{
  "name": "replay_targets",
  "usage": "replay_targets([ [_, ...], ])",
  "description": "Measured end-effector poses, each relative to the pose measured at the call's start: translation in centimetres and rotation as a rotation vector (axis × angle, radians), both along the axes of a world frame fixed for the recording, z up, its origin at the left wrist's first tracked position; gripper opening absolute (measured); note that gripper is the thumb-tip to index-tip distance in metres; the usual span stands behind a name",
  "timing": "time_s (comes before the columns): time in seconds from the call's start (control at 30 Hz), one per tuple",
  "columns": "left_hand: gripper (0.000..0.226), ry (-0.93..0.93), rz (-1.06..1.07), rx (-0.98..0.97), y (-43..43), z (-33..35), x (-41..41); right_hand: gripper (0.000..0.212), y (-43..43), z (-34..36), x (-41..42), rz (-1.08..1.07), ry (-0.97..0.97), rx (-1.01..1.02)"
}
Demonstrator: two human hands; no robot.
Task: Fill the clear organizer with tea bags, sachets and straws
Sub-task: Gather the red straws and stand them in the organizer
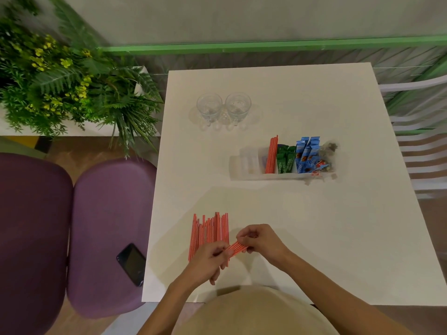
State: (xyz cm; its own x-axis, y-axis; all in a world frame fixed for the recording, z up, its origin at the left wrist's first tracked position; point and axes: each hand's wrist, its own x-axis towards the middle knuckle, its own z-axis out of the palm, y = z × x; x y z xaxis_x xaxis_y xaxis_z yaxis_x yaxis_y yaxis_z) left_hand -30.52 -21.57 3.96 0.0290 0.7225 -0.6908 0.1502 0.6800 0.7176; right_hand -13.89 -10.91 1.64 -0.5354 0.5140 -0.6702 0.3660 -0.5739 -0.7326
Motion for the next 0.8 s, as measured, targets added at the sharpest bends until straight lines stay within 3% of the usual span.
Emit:
replay_targets([
  [0.23, 0.011, 0.065, 0.298, 0.084, 0.3, 0.2, -1.0, 0.008, 0.2, -0.2, 0.8, -0.142, 0.0, -0.064],
  [0.43, 0.01, 0.07, 0.281, 0.131, 1.2, 0.1, -0.3, 0.006, -0.1, 0.7, -0.4, -0.124, 0.084, -0.164],
  [0.8, 0.019, -0.037, 0.347, 0.171, 1.1, 0.2, -0.5, 0.015, 0.4, 1.7, 0.1, -0.073, 0.142, -0.145],
])
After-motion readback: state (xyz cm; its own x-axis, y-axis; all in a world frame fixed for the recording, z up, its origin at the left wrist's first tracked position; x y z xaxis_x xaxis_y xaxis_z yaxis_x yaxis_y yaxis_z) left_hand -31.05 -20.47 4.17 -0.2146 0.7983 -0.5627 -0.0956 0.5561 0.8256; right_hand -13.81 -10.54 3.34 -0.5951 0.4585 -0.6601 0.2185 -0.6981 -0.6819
